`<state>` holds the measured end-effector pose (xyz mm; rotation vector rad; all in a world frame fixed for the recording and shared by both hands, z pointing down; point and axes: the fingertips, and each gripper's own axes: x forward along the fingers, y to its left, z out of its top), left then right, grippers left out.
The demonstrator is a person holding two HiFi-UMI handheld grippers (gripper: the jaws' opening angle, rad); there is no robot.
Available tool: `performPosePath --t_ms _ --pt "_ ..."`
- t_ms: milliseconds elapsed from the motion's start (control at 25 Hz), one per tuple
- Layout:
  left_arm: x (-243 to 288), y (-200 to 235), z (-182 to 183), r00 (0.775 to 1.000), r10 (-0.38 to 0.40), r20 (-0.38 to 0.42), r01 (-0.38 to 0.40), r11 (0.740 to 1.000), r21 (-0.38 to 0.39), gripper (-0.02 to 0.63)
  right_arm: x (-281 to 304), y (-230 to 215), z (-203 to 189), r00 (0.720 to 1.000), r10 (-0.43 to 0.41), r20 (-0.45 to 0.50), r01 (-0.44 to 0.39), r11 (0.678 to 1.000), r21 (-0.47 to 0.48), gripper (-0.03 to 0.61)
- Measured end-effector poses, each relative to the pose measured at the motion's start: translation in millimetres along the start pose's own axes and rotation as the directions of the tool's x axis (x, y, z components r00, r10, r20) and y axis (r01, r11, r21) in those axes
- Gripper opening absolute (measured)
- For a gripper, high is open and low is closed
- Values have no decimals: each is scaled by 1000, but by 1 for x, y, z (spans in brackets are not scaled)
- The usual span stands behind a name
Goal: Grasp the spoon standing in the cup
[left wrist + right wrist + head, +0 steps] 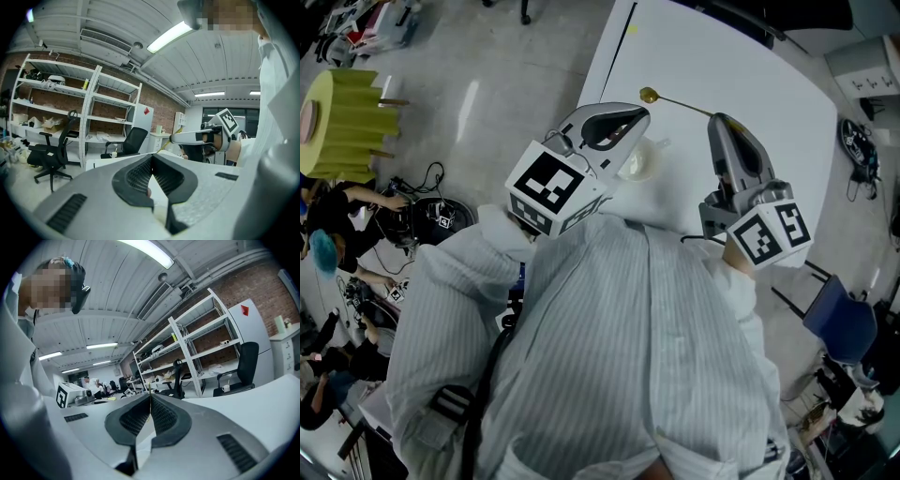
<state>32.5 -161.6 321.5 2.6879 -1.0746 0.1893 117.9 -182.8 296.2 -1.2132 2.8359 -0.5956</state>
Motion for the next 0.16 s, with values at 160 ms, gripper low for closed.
performPosePath --t_ms 160 --pt "2 0 -3 1000 -6 -6 6 1000 6 8 -1 -3 0 1000 -7 4 7 1000 -2 12"
